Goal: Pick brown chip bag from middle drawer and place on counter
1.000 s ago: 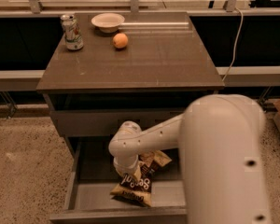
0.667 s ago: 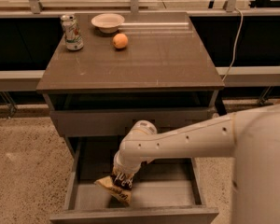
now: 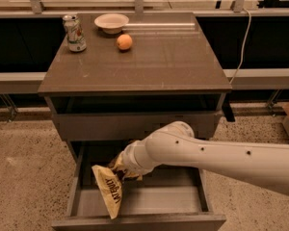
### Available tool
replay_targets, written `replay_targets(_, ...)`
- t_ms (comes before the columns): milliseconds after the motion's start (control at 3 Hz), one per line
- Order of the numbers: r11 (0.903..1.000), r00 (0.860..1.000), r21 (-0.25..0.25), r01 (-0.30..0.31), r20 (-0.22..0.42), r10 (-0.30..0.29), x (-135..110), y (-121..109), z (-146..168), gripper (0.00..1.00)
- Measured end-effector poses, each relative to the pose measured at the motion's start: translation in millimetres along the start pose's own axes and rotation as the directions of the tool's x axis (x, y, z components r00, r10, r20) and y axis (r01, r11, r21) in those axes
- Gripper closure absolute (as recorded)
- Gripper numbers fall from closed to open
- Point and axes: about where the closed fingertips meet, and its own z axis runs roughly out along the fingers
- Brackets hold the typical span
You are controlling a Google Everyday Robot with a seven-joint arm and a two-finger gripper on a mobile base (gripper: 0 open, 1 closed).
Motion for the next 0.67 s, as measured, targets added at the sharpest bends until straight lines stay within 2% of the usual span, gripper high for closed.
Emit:
replay_targets(333,0.9913,1.0,0.132,0.01,0.021,-0.013,-18,-27,-43,1.0)
replay_targets(667,0.9787,0.998,0.193,0.069,-0.018,-0.067,-23,-33,-102,1.0)
